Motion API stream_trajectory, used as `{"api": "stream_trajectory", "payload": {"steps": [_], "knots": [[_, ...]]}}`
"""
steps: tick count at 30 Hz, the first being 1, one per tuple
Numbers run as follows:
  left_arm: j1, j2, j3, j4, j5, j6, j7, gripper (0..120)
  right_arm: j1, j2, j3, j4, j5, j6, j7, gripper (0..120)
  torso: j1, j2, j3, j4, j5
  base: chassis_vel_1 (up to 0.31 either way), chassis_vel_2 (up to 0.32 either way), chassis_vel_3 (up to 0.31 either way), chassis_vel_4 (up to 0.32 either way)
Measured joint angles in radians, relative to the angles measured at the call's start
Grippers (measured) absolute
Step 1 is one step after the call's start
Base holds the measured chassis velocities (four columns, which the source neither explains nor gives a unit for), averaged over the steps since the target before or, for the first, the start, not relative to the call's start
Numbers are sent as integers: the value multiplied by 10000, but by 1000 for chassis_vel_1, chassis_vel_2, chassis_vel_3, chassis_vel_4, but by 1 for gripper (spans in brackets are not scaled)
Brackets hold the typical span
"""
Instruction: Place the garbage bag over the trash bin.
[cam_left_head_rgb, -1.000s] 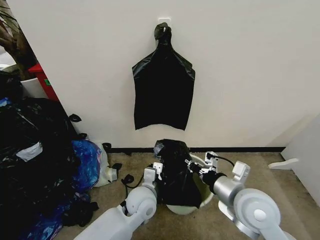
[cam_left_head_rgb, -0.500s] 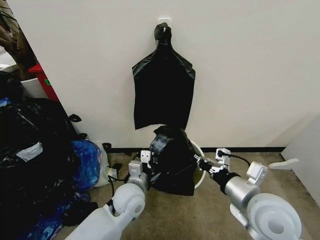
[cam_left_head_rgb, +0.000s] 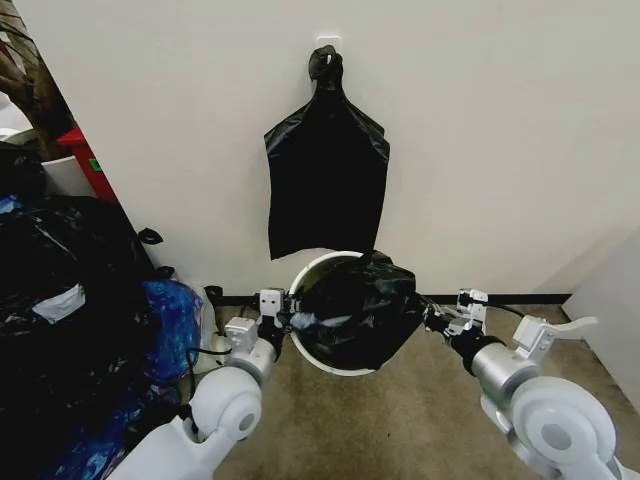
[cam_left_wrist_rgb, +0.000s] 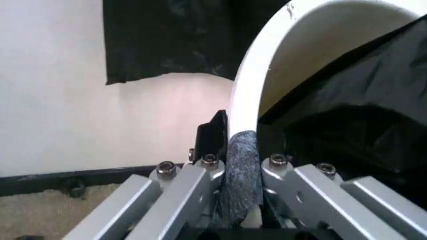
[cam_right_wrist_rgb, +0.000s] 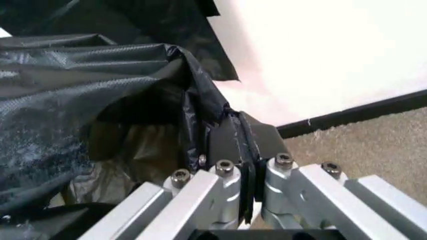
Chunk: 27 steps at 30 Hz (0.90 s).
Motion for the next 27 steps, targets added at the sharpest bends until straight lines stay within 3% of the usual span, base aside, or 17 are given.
{"api": "stream_trajectory", "payload": {"steps": [15, 27], "knots": [[635, -146, -383, -113, 115, -620, 572, 4, -351, -191, 617, -394, 209, -26, -278, 0, 0, 0, 0, -2, 1, 0, 0, 0, 0], [917, -152, -433, -445, -210, -923, 1527, 4, -548, -628, 1140, -2673, -1117, -65, -4676, 0, 0, 0, 0, -2, 3, 0, 0, 0, 0]]}}
